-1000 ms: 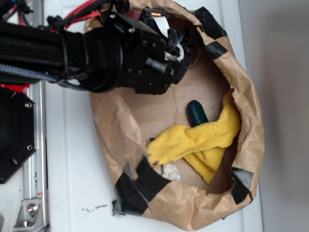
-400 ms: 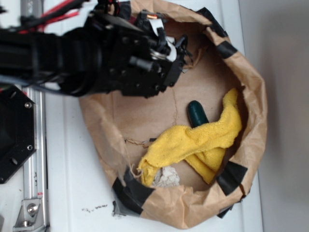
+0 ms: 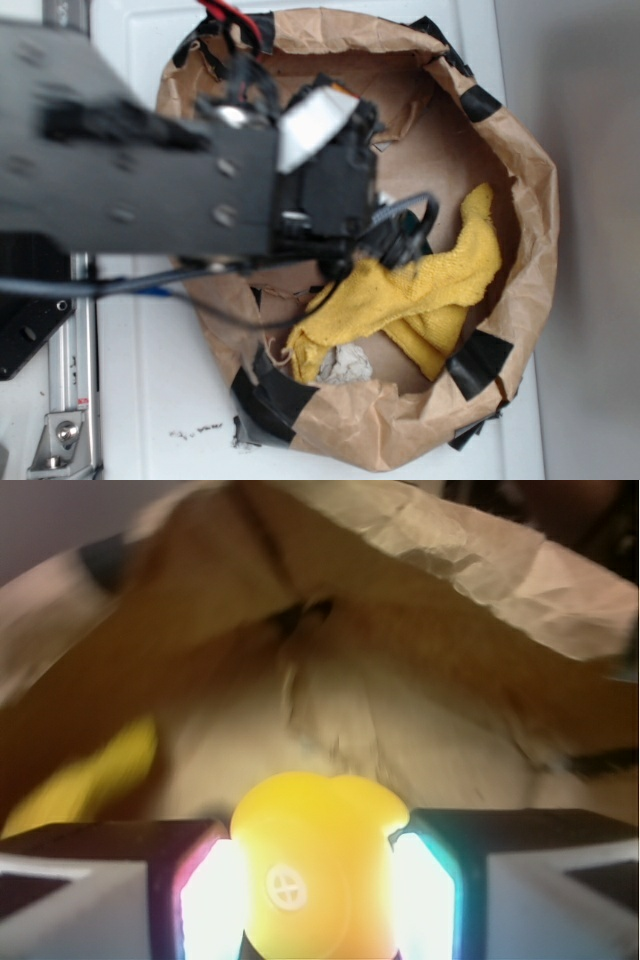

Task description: Grab the yellow duck.

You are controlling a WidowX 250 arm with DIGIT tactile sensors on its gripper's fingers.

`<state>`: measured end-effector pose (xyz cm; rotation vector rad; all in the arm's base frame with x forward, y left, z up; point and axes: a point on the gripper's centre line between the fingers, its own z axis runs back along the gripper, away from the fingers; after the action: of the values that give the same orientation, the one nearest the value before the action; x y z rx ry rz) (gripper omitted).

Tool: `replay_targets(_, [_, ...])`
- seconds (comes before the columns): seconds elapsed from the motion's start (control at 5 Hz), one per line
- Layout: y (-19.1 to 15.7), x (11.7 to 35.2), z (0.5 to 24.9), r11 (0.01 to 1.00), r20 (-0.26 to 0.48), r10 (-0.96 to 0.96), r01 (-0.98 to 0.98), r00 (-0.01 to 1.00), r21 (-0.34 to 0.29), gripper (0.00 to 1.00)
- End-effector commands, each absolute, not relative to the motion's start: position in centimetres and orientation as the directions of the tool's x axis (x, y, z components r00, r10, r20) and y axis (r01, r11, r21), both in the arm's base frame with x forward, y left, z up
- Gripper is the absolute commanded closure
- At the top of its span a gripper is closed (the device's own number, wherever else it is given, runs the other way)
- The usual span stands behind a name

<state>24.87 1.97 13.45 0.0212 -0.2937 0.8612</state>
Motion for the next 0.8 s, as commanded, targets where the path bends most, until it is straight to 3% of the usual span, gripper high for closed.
replay_targets(0.0, [4.9, 23.2, 18.9, 0.874, 0.159, 0.485, -0.481, 0.860, -0.062, 1.00])
replay_targets(0.2, [5.2, 24.7, 18.3, 0.903, 0.184, 0.420, -0.430, 0.889, 0.017, 1.00])
replay_targets(0.6, [6.7, 26.3, 17.4, 0.901, 0.246, 0.422, -0.435, 0.873, -0.004, 1.00])
